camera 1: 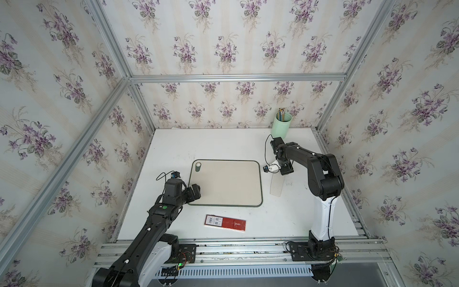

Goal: Align the knife with the edge of the cutting board
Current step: Adjust the knife at the center of the board.

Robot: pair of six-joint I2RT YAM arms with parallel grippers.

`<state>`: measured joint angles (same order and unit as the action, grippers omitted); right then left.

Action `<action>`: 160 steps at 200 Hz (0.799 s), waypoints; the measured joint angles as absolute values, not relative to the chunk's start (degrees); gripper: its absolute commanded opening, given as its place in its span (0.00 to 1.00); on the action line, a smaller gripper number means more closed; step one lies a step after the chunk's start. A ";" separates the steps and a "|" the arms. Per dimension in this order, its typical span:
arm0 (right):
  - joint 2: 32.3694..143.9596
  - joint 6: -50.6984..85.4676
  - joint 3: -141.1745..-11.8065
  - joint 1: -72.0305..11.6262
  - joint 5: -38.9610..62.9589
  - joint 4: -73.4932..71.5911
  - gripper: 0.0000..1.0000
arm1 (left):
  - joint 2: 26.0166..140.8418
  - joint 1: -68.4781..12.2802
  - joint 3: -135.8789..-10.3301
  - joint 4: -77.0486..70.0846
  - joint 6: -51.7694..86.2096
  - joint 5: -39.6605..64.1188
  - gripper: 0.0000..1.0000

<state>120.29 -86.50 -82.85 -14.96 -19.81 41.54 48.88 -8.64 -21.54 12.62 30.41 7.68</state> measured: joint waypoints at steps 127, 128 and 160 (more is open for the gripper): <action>118.91 -41.54 -80.18 -0.19 7.51 42.61 0.43 | 47.64 -8.75 -21.47 12.64 30.46 7.42 0.99; 118.91 -41.15 -80.18 -0.12 7.53 42.57 0.44 | 47.62 -8.75 -21.47 12.64 30.46 7.42 0.99; 118.93 -27.22 -80.53 1.63 11.99 41.95 0.46 | 47.59 -8.75 -21.41 12.64 30.48 7.29 0.99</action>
